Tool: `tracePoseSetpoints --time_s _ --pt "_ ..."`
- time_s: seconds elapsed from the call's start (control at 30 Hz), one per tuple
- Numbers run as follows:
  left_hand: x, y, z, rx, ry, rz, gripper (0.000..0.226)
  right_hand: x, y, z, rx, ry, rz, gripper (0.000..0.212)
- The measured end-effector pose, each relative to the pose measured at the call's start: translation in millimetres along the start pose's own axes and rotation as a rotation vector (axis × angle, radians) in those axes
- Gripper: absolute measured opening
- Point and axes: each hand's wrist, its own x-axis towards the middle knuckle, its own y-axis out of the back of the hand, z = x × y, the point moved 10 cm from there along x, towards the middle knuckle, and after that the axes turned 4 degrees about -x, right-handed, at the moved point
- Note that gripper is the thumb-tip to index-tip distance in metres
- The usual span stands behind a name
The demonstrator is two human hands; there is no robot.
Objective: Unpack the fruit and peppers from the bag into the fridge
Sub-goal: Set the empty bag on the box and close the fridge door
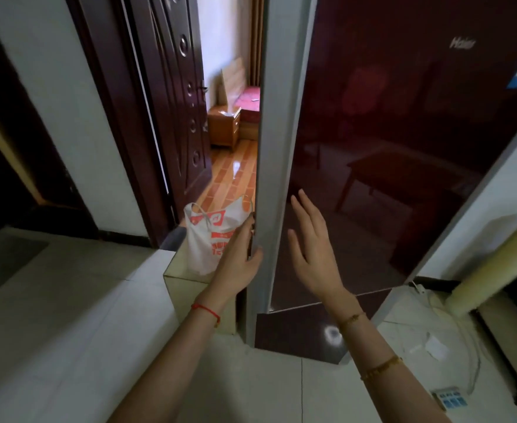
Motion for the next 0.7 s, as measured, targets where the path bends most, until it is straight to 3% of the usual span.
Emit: tracePoseSetpoints --time_s 0.33,0.7 --pt "96.9 11.3 -31.4 -0.043 0.012 -0.019 0.070 75.9 -51.2 42.8 -0.048 0.008 -0.055 0.056" --pt "184.7 11.6 -65.1 0.014 -0.063 -0.159 0.078 133.8 -88.6 79.7 -0.246 -0.087 -0.009 0.061"
